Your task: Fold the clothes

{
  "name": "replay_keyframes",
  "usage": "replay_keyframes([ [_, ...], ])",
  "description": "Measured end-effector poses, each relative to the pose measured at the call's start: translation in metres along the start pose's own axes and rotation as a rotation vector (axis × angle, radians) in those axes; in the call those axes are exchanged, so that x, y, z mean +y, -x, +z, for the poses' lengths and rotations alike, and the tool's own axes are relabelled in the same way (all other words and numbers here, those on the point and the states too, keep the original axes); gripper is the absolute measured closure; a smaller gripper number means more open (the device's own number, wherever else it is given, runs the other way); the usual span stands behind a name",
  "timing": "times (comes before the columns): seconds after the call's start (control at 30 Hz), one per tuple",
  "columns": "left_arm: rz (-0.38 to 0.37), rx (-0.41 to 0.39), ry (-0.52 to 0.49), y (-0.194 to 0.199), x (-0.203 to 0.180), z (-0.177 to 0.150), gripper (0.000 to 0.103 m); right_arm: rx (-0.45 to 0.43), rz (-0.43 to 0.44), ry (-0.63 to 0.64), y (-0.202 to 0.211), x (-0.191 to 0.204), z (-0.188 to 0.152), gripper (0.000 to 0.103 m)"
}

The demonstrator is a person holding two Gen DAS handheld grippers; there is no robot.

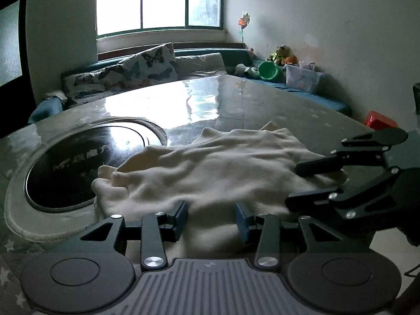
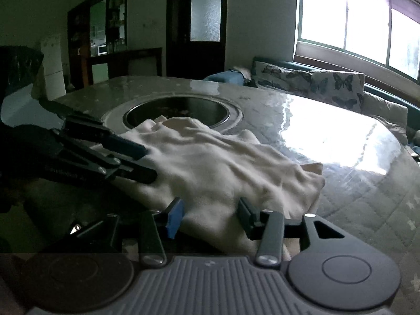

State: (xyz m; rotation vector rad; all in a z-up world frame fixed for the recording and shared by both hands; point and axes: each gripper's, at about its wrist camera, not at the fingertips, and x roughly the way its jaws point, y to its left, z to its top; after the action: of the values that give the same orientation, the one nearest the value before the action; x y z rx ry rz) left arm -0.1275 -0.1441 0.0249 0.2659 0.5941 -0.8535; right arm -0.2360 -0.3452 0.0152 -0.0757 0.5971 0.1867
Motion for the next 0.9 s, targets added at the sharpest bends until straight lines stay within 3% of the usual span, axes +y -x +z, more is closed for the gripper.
replay_keyframes([
  [0.27, 0.001, 0.008, 0.083, 0.010, 0.016, -0.006, 0.058, 0.013, 0.001, -0.063, -0.001, -0.019, -0.006, 0.053],
  [0.57, 0.025, -0.020, 0.157, 0.006, 0.035, 0.008, 0.057, -0.041, 0.003, -0.059, -0.007, -0.025, 0.018, 0.051],
  [0.77, -0.002, 0.000, 0.231, 0.005, 0.054, 0.003, 0.057, 0.016, 0.012, -0.112, -0.025, -0.039, 0.013, 0.050],
  [0.9, 0.015, -0.036, 0.234, 0.006, 0.060, 0.017, 0.056, 0.009, 0.016, -0.136, -0.022, -0.045, 0.015, 0.050],
])
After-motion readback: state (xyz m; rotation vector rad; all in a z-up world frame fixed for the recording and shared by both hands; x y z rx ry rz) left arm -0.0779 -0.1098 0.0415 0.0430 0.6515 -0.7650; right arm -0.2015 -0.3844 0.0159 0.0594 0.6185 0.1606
